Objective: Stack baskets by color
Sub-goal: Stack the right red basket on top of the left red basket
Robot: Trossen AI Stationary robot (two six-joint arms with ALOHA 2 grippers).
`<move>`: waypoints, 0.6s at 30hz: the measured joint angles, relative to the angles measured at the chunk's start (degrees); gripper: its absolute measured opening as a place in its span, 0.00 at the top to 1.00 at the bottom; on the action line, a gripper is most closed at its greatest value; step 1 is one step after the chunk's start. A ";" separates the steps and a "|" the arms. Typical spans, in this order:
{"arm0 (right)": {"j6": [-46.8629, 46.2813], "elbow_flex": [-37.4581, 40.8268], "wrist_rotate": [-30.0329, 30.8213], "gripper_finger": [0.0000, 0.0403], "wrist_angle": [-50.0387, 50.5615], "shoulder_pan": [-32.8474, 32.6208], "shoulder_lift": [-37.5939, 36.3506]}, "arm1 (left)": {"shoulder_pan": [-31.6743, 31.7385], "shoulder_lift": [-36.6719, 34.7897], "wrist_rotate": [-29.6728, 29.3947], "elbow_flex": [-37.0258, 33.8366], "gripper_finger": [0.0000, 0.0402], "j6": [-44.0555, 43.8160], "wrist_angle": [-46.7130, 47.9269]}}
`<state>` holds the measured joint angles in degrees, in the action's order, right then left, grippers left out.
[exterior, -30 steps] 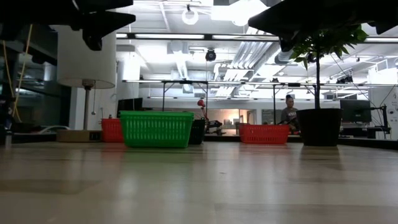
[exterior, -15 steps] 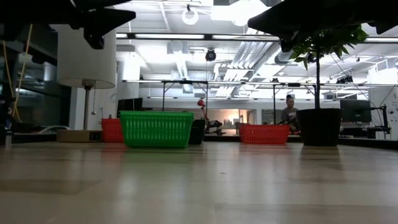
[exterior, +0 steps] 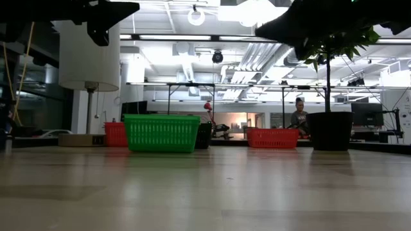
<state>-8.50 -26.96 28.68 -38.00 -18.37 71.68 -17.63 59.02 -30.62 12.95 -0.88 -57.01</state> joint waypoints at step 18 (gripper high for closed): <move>-0.23 -24.22 8.19 0.63 55.38 20.01 11.72 | -0.02 0.11 0.01 0.00 0.54 -0.49 0.64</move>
<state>-8.73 -51.18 36.86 17.38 1.65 83.41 -17.65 59.13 -30.62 12.95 -1.37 -56.36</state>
